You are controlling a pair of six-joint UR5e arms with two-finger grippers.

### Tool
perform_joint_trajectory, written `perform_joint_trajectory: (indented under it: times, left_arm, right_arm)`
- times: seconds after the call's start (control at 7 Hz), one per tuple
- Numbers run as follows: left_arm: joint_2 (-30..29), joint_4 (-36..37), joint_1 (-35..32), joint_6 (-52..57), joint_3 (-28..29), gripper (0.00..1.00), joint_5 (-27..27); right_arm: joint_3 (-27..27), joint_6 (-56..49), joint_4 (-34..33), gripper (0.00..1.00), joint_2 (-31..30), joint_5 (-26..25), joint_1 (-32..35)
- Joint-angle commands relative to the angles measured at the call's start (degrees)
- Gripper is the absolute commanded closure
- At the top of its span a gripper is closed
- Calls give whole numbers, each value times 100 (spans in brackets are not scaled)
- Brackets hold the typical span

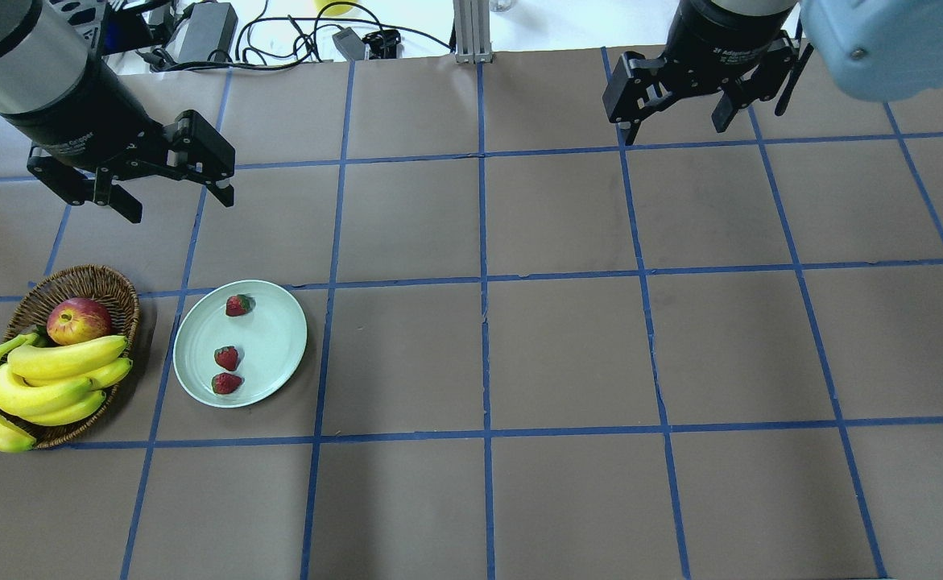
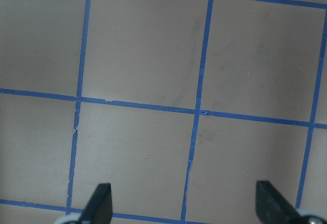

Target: Collect all strawberries into plate

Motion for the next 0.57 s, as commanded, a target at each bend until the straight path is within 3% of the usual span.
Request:
perform_joint_trajectory:
  times: [0.0, 0.43]
  left_arm:
    - [-24, -3, -103, 27, -22, 0, 276]
    - [-6, 15, -201, 27, -22, 0, 313]
  right_arm:
    - [0, 4, 2, 0, 1, 5, -4]
    - [0, -5, 11, 0, -8, -22, -4]
